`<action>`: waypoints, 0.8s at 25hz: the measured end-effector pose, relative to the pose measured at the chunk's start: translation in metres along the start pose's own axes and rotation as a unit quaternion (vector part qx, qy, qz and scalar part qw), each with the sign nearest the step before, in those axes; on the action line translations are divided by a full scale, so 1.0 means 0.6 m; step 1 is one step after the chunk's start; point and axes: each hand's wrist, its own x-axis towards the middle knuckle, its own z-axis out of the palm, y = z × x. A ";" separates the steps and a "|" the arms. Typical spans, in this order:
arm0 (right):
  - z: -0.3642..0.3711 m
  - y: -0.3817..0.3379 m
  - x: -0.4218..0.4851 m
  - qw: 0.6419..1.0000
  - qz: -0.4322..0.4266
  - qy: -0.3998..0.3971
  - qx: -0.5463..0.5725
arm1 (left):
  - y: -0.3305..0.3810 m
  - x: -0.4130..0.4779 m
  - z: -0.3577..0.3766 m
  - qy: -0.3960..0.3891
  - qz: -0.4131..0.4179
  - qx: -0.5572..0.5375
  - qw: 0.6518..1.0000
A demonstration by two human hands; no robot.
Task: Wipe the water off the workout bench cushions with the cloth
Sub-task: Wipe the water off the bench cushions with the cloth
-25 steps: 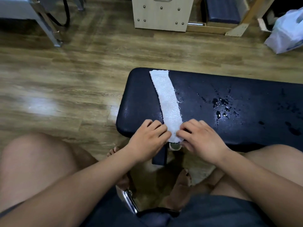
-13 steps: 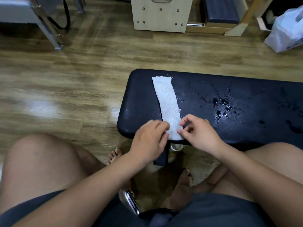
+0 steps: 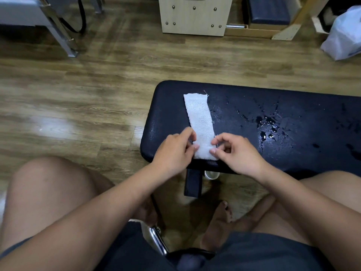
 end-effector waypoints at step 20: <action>-0.008 -0.011 0.065 0.998 0.005 0.043 -0.054 | -0.017 0.044 -0.026 -0.051 0.080 0.111 0.989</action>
